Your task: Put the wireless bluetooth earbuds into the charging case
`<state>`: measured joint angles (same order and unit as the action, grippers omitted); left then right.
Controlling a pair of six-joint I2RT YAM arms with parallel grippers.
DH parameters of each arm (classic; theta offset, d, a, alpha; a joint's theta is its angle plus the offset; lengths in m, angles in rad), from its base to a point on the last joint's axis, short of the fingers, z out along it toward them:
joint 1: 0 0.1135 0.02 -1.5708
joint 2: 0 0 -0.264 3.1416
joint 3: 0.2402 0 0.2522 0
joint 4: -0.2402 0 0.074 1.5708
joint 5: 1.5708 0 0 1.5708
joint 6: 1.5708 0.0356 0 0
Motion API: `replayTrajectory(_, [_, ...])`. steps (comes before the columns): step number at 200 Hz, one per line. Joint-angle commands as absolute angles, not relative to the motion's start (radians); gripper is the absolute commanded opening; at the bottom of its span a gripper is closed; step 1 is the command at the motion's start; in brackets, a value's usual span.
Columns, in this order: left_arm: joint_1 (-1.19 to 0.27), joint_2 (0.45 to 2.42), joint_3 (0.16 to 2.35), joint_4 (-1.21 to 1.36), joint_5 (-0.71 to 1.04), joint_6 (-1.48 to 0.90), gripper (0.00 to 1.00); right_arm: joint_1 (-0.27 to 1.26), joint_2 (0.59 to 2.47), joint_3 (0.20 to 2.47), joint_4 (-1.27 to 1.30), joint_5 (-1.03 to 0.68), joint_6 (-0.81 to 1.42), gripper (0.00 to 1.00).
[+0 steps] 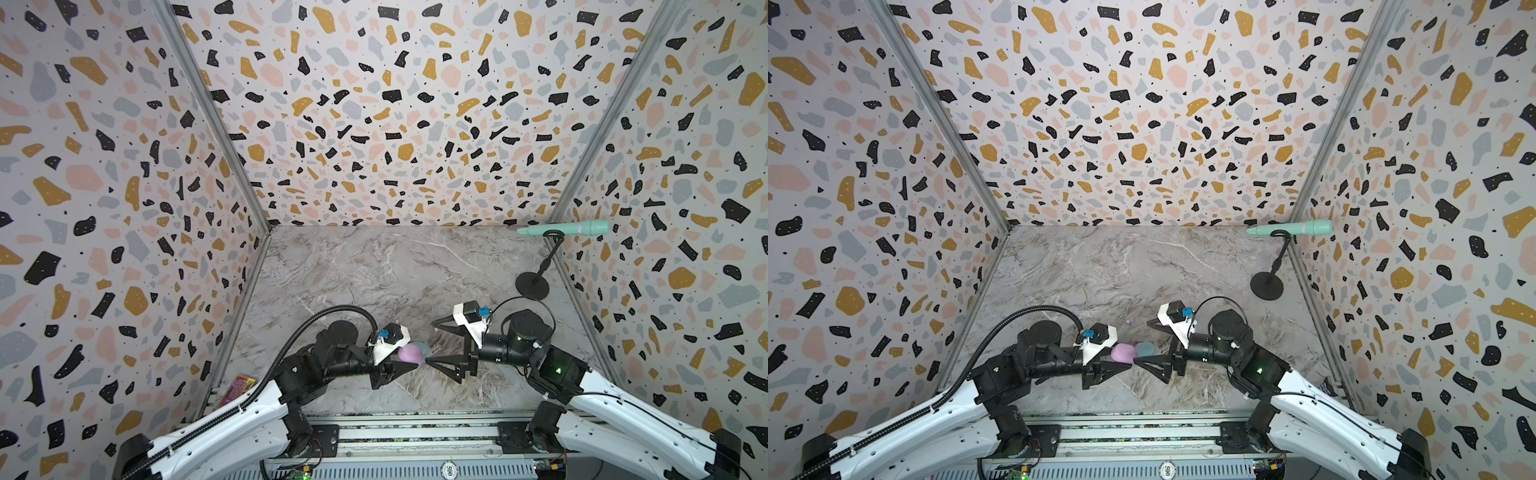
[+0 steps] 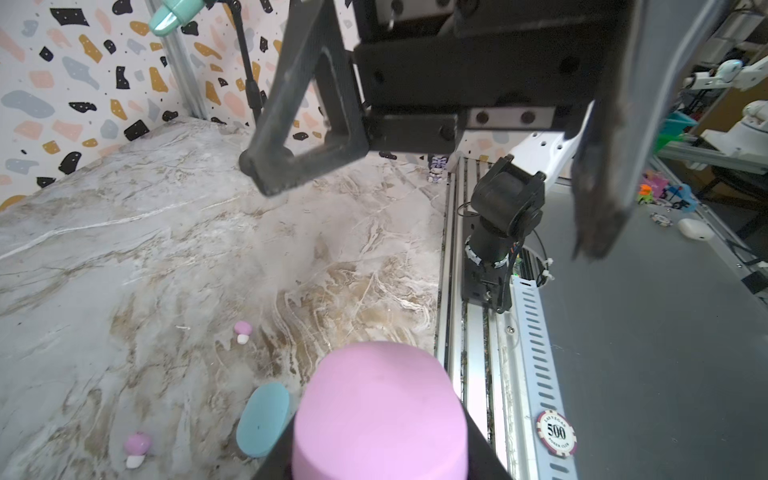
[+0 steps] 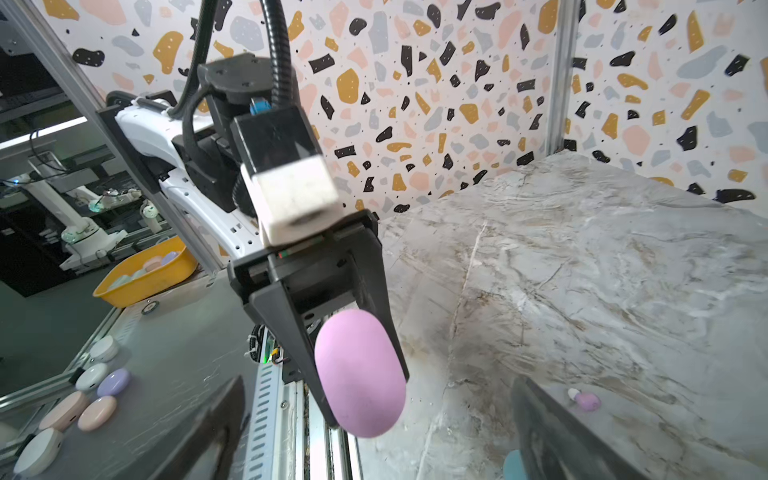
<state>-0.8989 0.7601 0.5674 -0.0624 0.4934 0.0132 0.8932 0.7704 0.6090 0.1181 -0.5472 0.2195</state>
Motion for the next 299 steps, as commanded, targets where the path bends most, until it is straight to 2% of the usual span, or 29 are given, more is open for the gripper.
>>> replayTrajectory(1, [-0.904,0.729,0.535,0.004,0.555,-0.014,0.00,0.924,0.756,0.594,0.157,-0.567,0.202,1.00])
replayTrajectory(98, [-0.904,0.703,0.510,0.046,0.593,-0.021,0.00,1.018,0.807,0.586,0.156,-0.477,0.146,0.95])
replayTrajectory(213, [-0.904,0.703,0.508,0.053,0.645,-0.029,0.00,1.019,0.839,0.568,0.176,-0.436,0.133,0.92])
replayTrajectory(299, [-0.904,0.703,0.503,0.056,0.661,-0.031,0.00,1.010,0.842,0.570,0.165,-0.323,0.146,0.91])
